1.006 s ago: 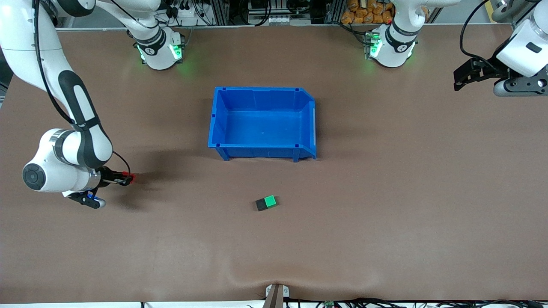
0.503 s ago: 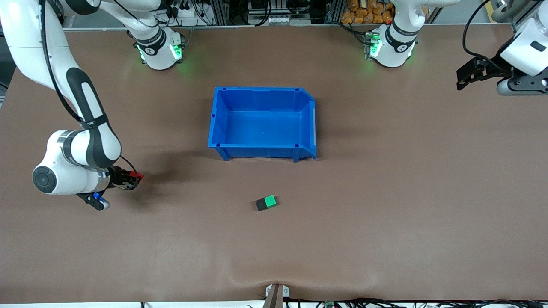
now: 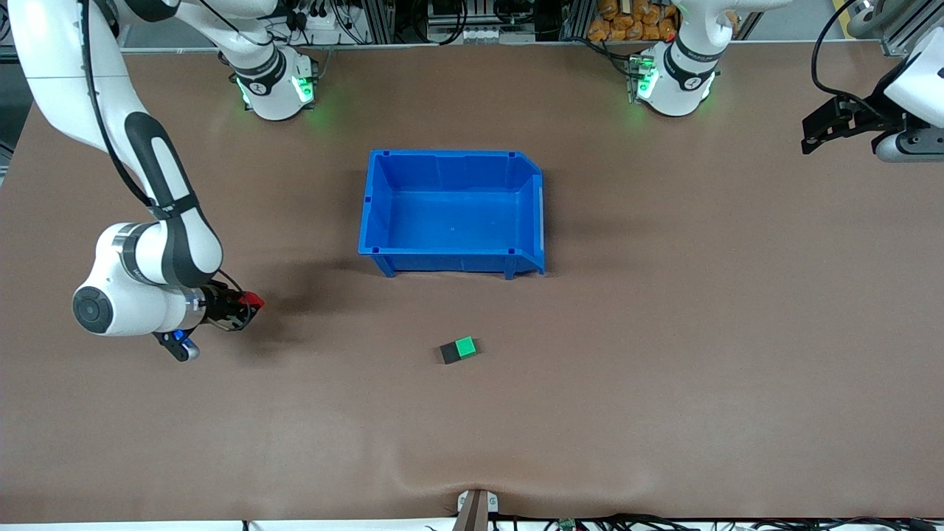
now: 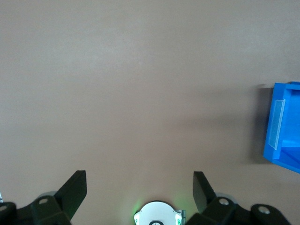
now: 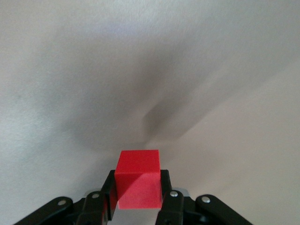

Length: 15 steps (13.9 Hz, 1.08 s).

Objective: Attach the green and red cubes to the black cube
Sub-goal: 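Carry the red cube with the right gripper toward the black cube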

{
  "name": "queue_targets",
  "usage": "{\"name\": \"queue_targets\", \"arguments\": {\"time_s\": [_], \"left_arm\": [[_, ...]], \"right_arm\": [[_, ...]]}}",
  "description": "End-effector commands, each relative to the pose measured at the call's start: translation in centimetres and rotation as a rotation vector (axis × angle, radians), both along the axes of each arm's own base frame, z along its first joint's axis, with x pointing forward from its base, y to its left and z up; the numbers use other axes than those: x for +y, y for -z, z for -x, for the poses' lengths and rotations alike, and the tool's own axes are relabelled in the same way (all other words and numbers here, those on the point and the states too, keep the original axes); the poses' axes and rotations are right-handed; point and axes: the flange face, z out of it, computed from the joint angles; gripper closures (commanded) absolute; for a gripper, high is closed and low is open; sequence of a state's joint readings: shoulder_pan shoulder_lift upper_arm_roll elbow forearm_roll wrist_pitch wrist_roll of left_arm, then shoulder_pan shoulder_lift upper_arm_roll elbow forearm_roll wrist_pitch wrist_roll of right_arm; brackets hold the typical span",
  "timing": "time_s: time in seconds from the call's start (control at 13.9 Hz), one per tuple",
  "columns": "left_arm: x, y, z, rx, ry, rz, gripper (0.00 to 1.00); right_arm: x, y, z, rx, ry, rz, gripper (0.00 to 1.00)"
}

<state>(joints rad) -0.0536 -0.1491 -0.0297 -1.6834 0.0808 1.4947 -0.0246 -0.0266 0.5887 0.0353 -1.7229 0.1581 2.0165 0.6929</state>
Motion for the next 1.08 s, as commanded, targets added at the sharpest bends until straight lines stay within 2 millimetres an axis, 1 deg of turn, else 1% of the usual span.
{"name": "queue_targets", "arguments": {"time_s": [0.0,0.22,0.29,0.36,0.57,0.72,0.86,1.01], "left_arm": [[0.2,-0.5,0.7,-0.011,0.018,-0.011,0.0],[0.1,-0.6,0.7,-0.013,0.019,-0.009,0.0],[0.1,-0.5,0.7,-0.011,0.019,-0.011,0.0],[0.1,-0.5,0.6,-0.013,0.019,-0.009,0.0],[0.0,-0.2,0.2,-0.011,0.019,-0.001,0.0],[0.0,-0.4,-0.4,-0.018,0.004,0.001,0.0],[-0.1,-1.5,-1.3,-0.041,0.002,0.002,0.0],[-0.1,-1.5,-1.6,-0.041,-0.003,0.004,0.0]], "right_arm": [[2.2,-1.4,-0.1,0.006,0.077,0.012,1.0],[5.2,-2.1,-0.5,0.007,0.148,0.042,1.0],[5.9,-2.3,-0.6,0.006,0.168,0.05,1.0],[6.2,-2.3,-0.6,0.006,0.175,0.053,1.0],[8.2,-2.6,-0.7,0.015,0.234,0.012,1.0],[9.0,-3.0,-0.8,0.015,0.265,0.011,1.0],[10.5,-3.5,-1.0,0.011,0.295,0.022,1.0],[11.8,-3.7,-1.2,0.006,0.327,0.032,1.0]]}}
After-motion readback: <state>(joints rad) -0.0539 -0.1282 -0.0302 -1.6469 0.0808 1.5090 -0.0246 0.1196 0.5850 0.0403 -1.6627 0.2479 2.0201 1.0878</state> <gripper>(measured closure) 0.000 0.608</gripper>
